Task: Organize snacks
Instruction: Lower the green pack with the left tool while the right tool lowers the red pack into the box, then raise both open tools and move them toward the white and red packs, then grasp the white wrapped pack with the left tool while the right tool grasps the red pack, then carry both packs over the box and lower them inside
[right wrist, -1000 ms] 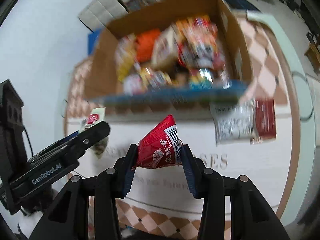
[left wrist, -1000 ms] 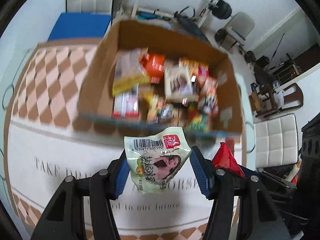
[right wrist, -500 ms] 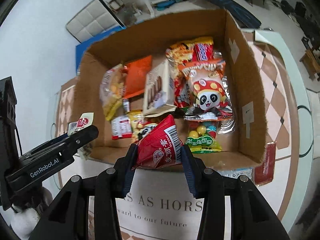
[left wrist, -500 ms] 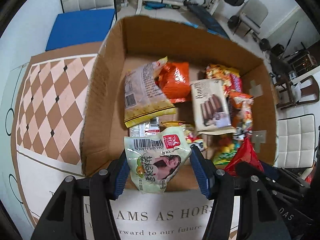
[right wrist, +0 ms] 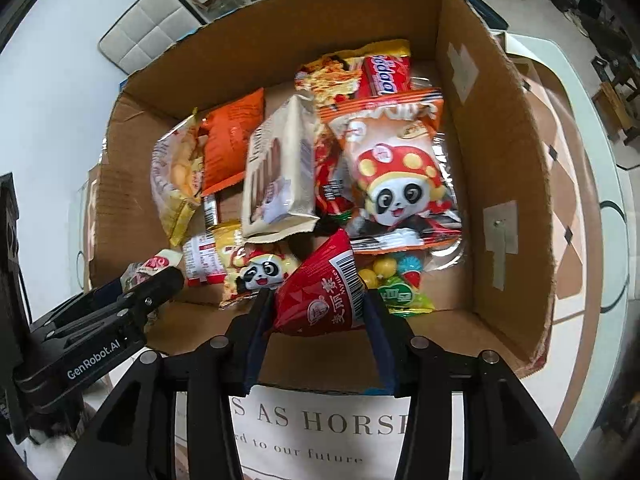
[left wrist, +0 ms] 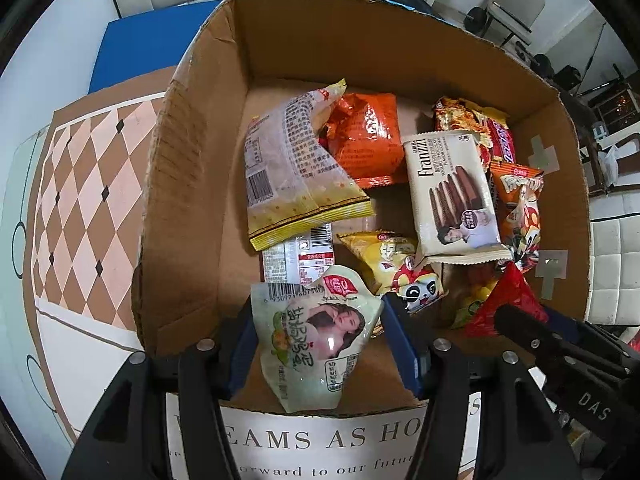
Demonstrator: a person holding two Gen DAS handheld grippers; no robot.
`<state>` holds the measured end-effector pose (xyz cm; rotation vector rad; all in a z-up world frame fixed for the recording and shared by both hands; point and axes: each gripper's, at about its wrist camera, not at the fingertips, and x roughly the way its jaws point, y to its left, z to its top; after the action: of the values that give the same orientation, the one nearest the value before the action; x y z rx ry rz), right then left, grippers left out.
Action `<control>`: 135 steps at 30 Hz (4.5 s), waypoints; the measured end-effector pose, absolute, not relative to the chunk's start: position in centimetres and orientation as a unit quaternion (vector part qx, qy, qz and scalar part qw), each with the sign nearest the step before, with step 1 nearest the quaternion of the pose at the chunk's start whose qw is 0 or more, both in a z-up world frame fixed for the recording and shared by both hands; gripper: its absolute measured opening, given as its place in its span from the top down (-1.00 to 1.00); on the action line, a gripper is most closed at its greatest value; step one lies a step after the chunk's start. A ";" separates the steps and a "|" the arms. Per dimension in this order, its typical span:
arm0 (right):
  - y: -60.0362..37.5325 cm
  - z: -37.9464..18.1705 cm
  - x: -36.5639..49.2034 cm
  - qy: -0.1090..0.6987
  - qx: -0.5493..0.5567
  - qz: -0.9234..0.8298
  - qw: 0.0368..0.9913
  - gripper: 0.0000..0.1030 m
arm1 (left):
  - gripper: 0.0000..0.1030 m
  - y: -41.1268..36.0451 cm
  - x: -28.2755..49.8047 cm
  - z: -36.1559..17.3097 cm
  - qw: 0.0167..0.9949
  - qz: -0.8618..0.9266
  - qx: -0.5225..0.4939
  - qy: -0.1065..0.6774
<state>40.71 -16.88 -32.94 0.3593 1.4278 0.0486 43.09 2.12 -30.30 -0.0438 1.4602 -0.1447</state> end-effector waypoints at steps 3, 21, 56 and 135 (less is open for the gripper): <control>-17.3 -32.8 40.6 0.653 0.159 0.006 0.740 -0.55 | -0.51 2.4 43.1 -30.3 0.738 -0.057 -0.015 0.672; -18.2 -26.7 37.0 0.614 0.082 -0.036 0.784 -0.85 | -0.85 2.0 39.6 -22.9 0.801 -0.059 0.003 0.596; -32.5 -37.1 33.1 0.678 0.169 -0.051 0.713 -0.85 | -0.99 -8.5 31.2 -29.1 0.797 -0.060 -0.021 0.600; -29.3 -41.4 28.7 0.704 0.061 -0.021 0.707 -0.14 | -0.28 -13.4 26.2 -39.6 0.714 -0.046 -0.031 0.698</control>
<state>28.73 -29.26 -41.38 0.1362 1.5634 -0.0458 26.20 -13.39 -39.56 -0.0682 1.5464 -0.1030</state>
